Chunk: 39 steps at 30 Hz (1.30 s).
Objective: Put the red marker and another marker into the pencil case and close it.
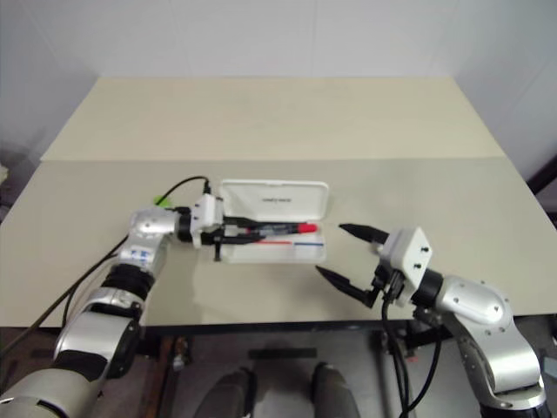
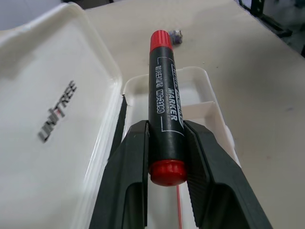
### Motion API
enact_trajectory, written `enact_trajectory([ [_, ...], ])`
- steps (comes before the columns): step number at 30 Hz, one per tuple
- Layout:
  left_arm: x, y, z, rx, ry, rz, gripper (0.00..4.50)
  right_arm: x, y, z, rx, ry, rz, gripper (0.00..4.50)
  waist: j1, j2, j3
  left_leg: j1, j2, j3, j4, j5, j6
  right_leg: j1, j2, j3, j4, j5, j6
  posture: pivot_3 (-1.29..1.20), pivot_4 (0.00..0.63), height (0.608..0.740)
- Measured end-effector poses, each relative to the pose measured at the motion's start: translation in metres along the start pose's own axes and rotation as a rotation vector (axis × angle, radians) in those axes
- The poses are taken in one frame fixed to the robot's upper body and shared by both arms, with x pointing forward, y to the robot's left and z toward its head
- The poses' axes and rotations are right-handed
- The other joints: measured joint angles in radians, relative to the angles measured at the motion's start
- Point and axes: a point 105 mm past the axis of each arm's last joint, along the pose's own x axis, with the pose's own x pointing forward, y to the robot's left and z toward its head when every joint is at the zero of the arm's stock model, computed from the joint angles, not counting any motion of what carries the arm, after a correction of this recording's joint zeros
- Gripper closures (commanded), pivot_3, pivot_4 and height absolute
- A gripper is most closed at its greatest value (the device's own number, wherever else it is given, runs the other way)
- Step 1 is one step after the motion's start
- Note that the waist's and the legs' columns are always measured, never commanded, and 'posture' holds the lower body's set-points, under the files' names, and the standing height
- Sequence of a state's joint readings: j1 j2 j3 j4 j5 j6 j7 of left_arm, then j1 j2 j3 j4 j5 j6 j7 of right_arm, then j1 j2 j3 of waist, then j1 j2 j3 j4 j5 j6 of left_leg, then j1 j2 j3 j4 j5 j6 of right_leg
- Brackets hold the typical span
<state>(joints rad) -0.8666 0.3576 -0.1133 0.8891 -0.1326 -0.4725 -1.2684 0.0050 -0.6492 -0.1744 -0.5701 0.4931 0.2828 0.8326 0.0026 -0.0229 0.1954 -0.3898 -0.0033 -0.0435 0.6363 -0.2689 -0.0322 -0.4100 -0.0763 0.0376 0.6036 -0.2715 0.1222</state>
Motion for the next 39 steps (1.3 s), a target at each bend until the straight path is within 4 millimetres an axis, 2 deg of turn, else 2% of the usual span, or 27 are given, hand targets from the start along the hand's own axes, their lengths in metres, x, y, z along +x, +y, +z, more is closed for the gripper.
enact_trajectory([
  [4, 0.013, 0.000, -0.002, 0.015, 0.013, -0.010, 3.67, -0.002, 0.000, 0.002, -0.007, 0.001, -0.011, 0.23, -0.004, 0.000, 0.000, 0.000, 0.000, 0.000, 0.000, 0.000, 0.000, 0.000, 0.000, 0.000, 0.001, 0.000, 0.000, 0.00, 0.150, 0.740],
  [14, 0.011, 0.003, -0.014, 0.013, 0.061, 0.054, 3.67, -0.003, 0.001, 0.002, 0.000, 0.002, -0.026, 0.23, -0.003, 0.000, 0.000, 0.001, 0.000, 0.000, 0.004, 0.000, 0.000, 0.000, 0.001, 0.001, 0.005, 0.000, 0.001, 0.00, 0.150, 0.740],
  [22, -0.017, 0.013, -0.018, 0.031, 0.120, 0.112, 3.67, 0.000, 0.000, 0.006, -0.009, -0.010, -0.016, 0.23, -0.004, 0.000, 0.000, 0.001, 0.000, 0.000, 0.009, 0.000, 0.000, 0.001, 0.001, 0.001, 0.008, 0.000, 0.001, 0.00, 0.150, 0.740],
  [31, -0.028, 0.015, -0.019, 0.035, 0.141, 0.118, 3.67, 0.004, -0.001, 0.006, -0.009, -0.018, -0.004, 0.23, -0.002, -0.001, 0.000, 0.000, 0.000, -0.001, 0.009, 0.000, 0.001, 0.001, 0.001, 0.001, 0.008, 0.000, 0.001, 0.00, 0.150, 0.740],
  [32, -0.028, 0.015, -0.019, 0.034, 0.142, 0.112, 3.10, 0.004, -0.001, 0.007, -0.010, -0.019, -0.003, 0.23, -0.002, -0.001, 0.000, 0.000, 0.000, -0.001, 0.009, 0.000, 0.001, 0.001, 0.001, 0.001, 0.008, 0.000, 0.001, 0.00, 0.150, 0.740],
  [35, -0.025, 0.013, -0.020, 0.031, 0.138, 0.103, 2.29, 0.005, -0.001, 0.007, -0.012, -0.021, -0.001, 0.23, -0.002, -0.001, 0.000, 0.000, 0.000, -0.001, 0.009, 0.000, 0.001, 0.001, 0.001, 0.001, 0.008, 0.000, 0.001, 0.00, 0.150, 0.740],
  [39, -0.018, 0.011, -0.018, 0.026, 0.119, 0.094, 0.94, 0.005, -0.001, 0.008, -0.015, -0.024, 0.003, 0.23, -0.002, -0.001, 0.000, 0.000, 0.000, -0.001, 0.009, 0.000, 0.001, 0.001, 0.001, 0.001, 0.008, 0.000, 0.001, 0.00, 0.150, 0.740],
])
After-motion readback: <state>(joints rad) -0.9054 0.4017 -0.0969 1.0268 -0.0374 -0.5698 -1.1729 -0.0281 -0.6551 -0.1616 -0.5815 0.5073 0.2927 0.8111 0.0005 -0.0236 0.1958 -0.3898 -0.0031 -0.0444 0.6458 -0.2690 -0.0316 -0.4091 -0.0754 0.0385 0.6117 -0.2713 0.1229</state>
